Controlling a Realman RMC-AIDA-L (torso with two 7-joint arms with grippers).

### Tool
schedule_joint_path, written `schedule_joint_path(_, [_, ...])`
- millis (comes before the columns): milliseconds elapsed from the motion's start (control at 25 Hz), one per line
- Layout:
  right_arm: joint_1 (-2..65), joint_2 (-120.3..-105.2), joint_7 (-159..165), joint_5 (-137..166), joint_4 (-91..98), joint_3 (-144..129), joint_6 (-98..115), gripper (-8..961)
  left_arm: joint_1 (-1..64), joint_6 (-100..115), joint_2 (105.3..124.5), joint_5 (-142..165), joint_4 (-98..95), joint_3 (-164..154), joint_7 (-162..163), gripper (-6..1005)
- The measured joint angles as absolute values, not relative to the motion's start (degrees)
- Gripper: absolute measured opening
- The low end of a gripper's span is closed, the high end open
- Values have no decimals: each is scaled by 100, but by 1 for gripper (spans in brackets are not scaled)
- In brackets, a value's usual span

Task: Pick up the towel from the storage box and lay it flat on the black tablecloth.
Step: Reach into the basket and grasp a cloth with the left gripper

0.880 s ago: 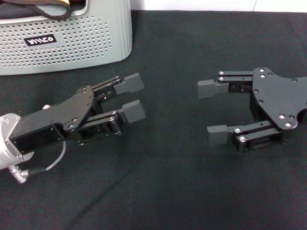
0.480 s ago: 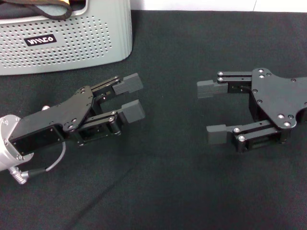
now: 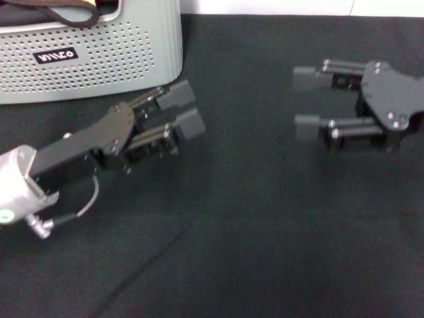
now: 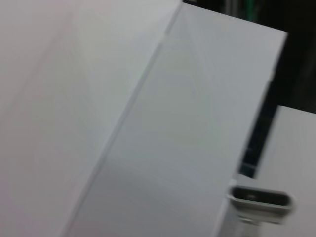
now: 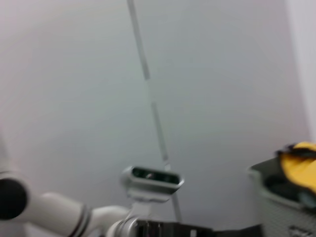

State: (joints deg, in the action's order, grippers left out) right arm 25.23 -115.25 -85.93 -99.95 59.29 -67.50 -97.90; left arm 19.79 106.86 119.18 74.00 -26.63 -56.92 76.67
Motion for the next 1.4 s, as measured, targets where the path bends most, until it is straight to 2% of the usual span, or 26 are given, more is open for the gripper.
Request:
schedule_joint_path(440, [2474, -11568, -9138, -10321, 5315, -6023, -9353, 870, 2172, 9410, 11972, 6446, -2571, -5546, 7664, 813])
schedule_joint_path(1120, [2569, -11498, -9428, -10423, 5028, -5864, -8970, 870, 1836, 8156, 11979, 5260, -2364, -5247, 6497, 814])
schedule_joint_path(1400, [2671, -11487, -9430, -10378, 5027, -5862, -8823, 870, 1907, 7917, 11987, 5242, -2156, -5202, 6150, 814])
